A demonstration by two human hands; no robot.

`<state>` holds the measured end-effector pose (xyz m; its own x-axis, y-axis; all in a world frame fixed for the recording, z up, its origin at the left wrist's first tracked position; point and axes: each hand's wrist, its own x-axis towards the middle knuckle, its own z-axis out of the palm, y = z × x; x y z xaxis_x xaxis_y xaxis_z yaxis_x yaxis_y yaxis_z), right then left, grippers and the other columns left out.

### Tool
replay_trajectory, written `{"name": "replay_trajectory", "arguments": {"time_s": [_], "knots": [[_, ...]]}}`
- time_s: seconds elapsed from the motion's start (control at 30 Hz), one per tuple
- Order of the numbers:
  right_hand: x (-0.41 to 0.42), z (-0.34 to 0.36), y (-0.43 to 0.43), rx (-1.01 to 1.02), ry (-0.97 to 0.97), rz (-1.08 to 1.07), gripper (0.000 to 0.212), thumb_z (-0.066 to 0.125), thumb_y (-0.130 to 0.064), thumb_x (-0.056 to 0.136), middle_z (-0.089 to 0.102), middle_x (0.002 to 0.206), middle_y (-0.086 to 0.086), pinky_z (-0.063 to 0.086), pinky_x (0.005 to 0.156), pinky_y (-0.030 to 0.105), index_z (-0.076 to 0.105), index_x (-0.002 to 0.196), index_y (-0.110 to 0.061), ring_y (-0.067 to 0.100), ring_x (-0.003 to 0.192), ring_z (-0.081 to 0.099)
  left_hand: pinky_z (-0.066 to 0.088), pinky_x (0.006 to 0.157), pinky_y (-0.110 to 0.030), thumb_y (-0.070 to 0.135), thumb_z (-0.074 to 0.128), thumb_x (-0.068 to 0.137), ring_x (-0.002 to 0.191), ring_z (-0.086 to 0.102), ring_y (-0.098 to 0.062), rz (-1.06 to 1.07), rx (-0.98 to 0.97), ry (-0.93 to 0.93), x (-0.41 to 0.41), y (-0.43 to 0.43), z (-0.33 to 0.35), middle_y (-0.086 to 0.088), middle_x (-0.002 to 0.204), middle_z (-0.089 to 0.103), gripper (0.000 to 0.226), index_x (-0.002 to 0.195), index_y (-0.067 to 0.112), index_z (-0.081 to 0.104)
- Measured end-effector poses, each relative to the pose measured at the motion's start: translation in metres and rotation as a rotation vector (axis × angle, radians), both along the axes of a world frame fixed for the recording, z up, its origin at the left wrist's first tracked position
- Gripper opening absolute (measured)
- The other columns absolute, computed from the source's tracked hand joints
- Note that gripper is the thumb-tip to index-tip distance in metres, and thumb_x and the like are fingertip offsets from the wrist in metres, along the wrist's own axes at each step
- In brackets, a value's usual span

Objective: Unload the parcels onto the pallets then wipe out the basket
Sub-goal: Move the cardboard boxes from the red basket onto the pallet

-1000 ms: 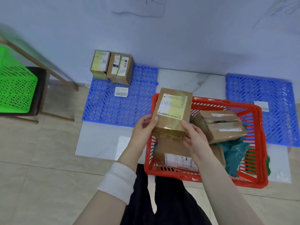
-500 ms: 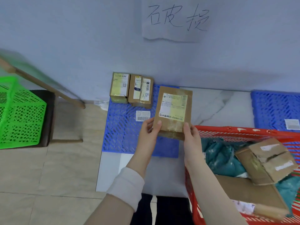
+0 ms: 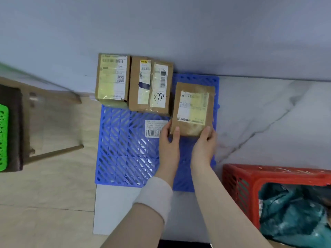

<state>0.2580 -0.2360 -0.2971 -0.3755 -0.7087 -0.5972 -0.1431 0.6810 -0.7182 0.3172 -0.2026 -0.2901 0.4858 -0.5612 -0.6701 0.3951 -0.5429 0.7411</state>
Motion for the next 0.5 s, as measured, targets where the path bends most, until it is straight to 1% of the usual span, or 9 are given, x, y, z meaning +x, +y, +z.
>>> {"name": "replay_trajectory", "arguments": {"time_s": [0.03, 0.1, 0.17, 0.23, 0.3, 0.33, 0.37, 0.43, 0.5], "knots": [[0.002, -0.008, -0.002, -0.007, 0.019, -0.006, 0.041, 0.034, -0.032, 0.098, 0.051, 0.136, 0.001, 0.036, 0.097, 0.018, 0.045, 0.133, -0.014, 0.011, 0.122, 0.047, 0.038, 0.092, -0.013, 0.032, 0.051, 0.091, 0.116, 0.048, -0.003, -0.003, 0.008, -0.012, 0.001, -0.003, -0.007, 0.007, 0.129, 0.053, 0.037, 0.127, 0.026, 0.046], [0.008, -0.017, -0.009, -0.025, 0.045, -0.019, 0.042, 0.034, -0.035, 0.098, 0.047, 0.138, -0.004, 0.031, 0.087, 0.005, 0.042, 0.135, -0.018, 0.001, 0.118, 0.043, 0.041, 0.097, -0.019, 0.029, 0.056, 0.089, 0.115, 0.051, -0.006, 0.049, 0.011, -0.022, 0.005, -0.011, -0.018, 0.003, 0.126, 0.055, 0.033, 0.121, 0.023, 0.050], [0.015, -0.022, -0.020, -0.046, 0.054, -0.044, 0.042, 0.034, -0.037, 0.098, 0.048, 0.138, -0.006, 0.032, 0.084, 0.006, 0.042, 0.135, -0.020, 0.002, 0.118, 0.045, 0.040, 0.100, -0.024, 0.028, 0.062, 0.085, 0.117, 0.050, -0.009, 0.133, 0.038, -0.008, 0.008, -0.021, -0.025, 0.001, 0.126, 0.054, 0.036, 0.117, 0.021, 0.048], [0.021, -0.026, -0.032, -0.057, 0.038, -0.083, 0.042, 0.034, -0.037, 0.097, 0.050, 0.135, -0.005, 0.035, 0.077, 0.002, 0.042, 0.135, -0.020, 0.004, 0.115, 0.048, 0.040, 0.092, -0.019, 0.032, 0.067, 0.080, 0.111, 0.051, -0.006, 0.217, 0.086, 0.034, 0.009, -0.033, -0.028, 0.004, 0.121, 0.055, 0.045, 0.117, 0.019, 0.046], [0.025, -0.027, -0.044, -0.069, 0.016, -0.093, 0.041, 0.035, -0.036, 0.098, 0.050, 0.135, -0.004, 0.035, 0.070, -0.006, 0.041, 0.135, -0.020, 0.000, 0.109, 0.046, 0.042, 0.084, -0.016, 0.033, 0.070, 0.077, 0.099, 0.055, -0.002, 0.294, 0.118, 0.096, 0.010, -0.045, -0.027, 0.009, 0.108, 0.059, 0.040, 0.108, 0.018, 0.050], [0.026, -0.028, -0.050, -0.071, 0.011, -0.086, 0.041, 0.035, -0.036, 0.098, 0.050, 0.135, -0.004, 0.034, 0.069, -0.008, 0.041, 0.135, -0.019, 0.001, 0.110, 0.046, 0.045, 0.086, -0.019, 0.033, 0.070, 0.077, 0.100, 0.058, -0.005, 0.313, 0.128, 0.121, 0.010, -0.051, -0.026, 0.005, 0.107, 0.063, 0.037, 0.106, 0.015, 0.055], [0.026, -0.029, -0.056, -0.071, 0.003, -0.075, 0.041, 0.035, -0.035, 0.098, 0.050, 0.135, -0.003, 0.034, 0.069, -0.008, 0.041, 0.135, -0.018, 0.002, 0.110, 0.047, 0.047, 0.092, -0.025, 0.032, 0.069, 0.078, 0.105, 0.060, -0.013, 0.313, 0.137, 0.134, 0.010, -0.056, -0.026, -0.004, 0.111, 0.066, 0.039, 0.107, 0.009, 0.058], [0.026, -0.030, -0.068, -0.067, -0.020, -0.053, 0.040, 0.035, -0.033, 0.098, 0.052, 0.133, 0.000, 0.036, 0.067, -0.007, 0.042, 0.133, -0.015, 0.006, 0.111, 0.050, 0.045, 0.097, -0.032, 0.031, 0.067, 0.080, 0.114, 0.057, -0.025, 0.309, 0.157, 0.144, 0.012, -0.065, -0.023, -0.019, 0.121, 0.061, 0.048, 0.115, -0.001, 0.057], [0.027, -0.031, -0.076, -0.058, -0.037, -0.051, 0.038, 0.036, -0.029, 0.098, 0.054, 0.130, 0.004, 0.038, 0.066, -0.005, 0.042, 0.132, -0.012, 0.011, 0.112, 0.052, 0.046, 0.094, -0.027, 0.028, 0.065, 0.082, 0.111, 0.059, -0.021, 0.305, 0.130, 0.176, 0.014, -0.069, -0.023, -0.016, 0.124, 0.061, 0.047, 0.120, 0.001, 0.055]]}}
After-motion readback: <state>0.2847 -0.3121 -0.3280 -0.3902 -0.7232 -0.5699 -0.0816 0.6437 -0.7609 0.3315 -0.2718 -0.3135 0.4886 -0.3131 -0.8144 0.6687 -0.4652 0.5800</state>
